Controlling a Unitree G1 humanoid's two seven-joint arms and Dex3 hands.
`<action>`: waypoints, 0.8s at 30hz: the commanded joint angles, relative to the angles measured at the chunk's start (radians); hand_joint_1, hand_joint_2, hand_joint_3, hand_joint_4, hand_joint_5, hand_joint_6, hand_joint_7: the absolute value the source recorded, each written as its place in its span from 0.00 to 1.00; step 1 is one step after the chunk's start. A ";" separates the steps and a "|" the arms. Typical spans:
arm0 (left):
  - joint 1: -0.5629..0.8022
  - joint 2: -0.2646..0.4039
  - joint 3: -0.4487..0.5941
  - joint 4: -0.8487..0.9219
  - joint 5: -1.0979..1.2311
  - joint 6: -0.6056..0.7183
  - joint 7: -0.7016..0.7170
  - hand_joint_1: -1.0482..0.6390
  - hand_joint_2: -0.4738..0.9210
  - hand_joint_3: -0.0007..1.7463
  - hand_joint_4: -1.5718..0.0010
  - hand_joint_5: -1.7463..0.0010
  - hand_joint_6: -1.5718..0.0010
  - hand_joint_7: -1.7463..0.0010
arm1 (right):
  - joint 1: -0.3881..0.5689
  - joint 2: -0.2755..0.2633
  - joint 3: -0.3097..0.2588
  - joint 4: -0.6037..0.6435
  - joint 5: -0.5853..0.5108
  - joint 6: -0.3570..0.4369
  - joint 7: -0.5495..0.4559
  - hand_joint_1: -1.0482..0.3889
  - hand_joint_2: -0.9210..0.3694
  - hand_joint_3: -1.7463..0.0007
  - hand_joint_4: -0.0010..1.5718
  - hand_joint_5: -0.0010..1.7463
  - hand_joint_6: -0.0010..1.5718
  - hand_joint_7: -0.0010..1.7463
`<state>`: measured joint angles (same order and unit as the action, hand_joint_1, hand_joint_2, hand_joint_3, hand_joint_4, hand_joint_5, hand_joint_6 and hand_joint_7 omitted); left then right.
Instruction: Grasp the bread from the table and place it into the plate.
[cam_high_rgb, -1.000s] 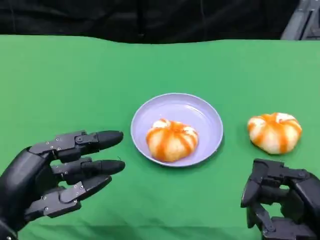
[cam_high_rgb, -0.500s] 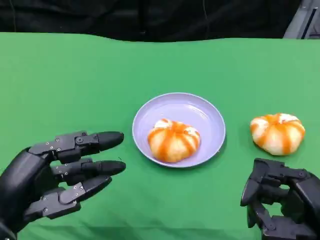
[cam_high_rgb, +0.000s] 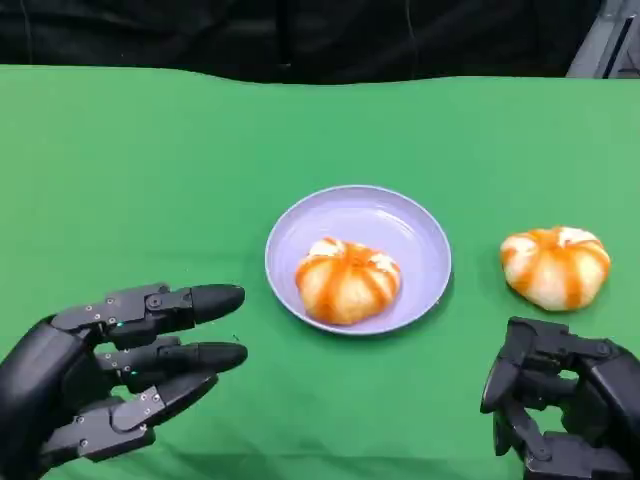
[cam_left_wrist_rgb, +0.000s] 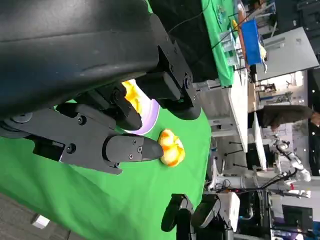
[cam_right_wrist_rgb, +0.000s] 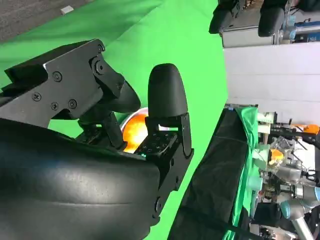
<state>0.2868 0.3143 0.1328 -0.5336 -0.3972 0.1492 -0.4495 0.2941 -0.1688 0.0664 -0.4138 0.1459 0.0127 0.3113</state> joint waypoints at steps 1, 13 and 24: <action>0.009 0.011 0.014 -0.009 -0.014 0.000 -0.008 0.53 1.00 0.22 0.50 0.88 0.52 0.95 | 0.004 -0.012 -0.008 -0.011 -0.005 0.004 -0.006 0.75 0.22 0.37 0.47 1.00 0.46 0.87; 0.040 0.002 0.010 -0.023 -0.013 0.004 0.007 0.54 1.00 0.21 0.49 0.87 0.51 0.95 | 0.007 -0.011 -0.012 -0.006 0.001 -0.010 -0.001 0.74 0.22 0.37 0.48 1.00 0.46 0.87; 0.068 -0.020 0.005 -0.016 0.021 -0.021 0.029 0.61 0.98 0.30 0.46 0.81 0.47 0.94 | 0.002 -0.015 -0.020 0.003 0.007 -0.016 0.005 0.74 0.22 0.37 0.48 1.00 0.46 0.87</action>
<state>0.3320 0.3077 0.1361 -0.5489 -0.4060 0.1508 -0.4476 0.2969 -0.1689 0.0646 -0.4138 0.1464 0.0127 0.3121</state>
